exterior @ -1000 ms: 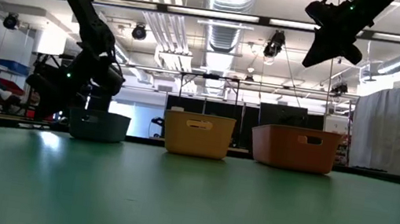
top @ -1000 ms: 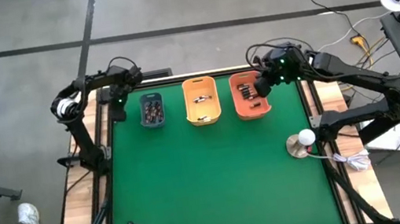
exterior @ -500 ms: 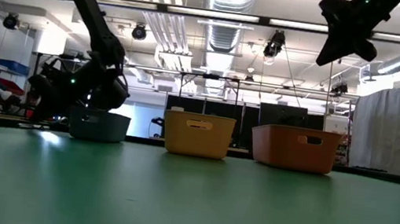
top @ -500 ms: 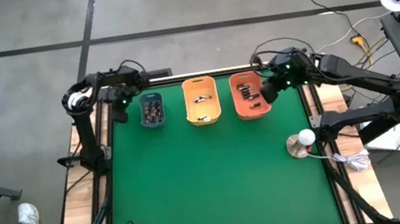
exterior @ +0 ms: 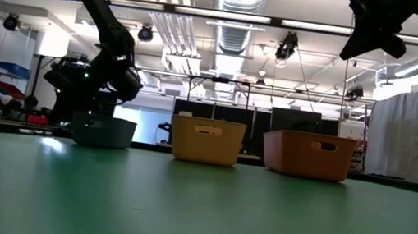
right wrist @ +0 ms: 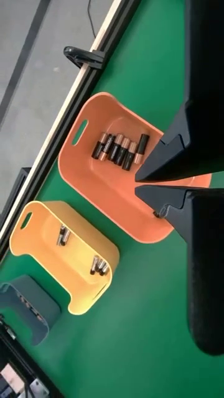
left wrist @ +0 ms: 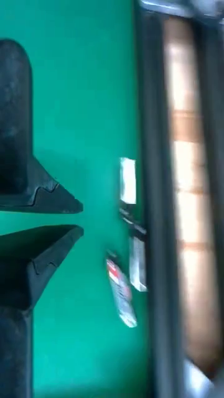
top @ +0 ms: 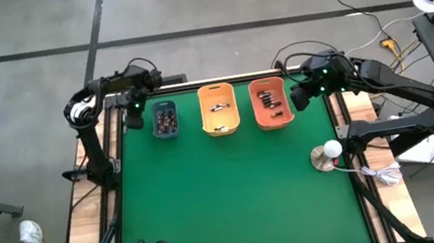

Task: Sort batteries
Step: Adjust the silver batteries, then put the silver battery into the yellow bin

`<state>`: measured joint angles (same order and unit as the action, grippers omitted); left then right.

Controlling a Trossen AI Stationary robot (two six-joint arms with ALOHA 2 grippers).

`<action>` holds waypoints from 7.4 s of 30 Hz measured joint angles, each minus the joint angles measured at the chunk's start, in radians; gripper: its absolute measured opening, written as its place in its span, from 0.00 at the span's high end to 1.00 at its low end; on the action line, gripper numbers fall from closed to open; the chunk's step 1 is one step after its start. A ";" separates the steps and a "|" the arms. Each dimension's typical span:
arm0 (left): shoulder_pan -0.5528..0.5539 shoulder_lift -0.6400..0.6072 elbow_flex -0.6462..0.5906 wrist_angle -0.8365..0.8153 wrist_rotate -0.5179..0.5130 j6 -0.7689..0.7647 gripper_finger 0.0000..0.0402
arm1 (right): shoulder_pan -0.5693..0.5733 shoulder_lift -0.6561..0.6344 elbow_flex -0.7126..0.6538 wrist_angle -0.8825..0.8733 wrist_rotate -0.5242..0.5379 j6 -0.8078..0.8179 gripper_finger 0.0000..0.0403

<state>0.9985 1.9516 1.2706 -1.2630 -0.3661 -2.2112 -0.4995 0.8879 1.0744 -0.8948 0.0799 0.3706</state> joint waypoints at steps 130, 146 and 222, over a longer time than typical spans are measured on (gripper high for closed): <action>0.198 0.120 0.133 0.014 -0.036 0.433 0.98 | -0.009 -0.003 -0.050 -0.005 0.026 0.197 0.97; 0.179 0.125 0.126 0.035 -0.004 0.502 0.98 | -0.009 -0.012 -0.050 -0.021 -0.035 0.199 0.97; 0.095 -0.176 0.021 0.490 0.065 1.385 0.99 | 0.013 -0.032 0.203 -0.287 -0.095 -0.163 0.97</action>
<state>1.0932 1.7760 1.2918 -0.7726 -0.3009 -0.8266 -0.4862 0.8557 1.2774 -1.1822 -0.0151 0.2073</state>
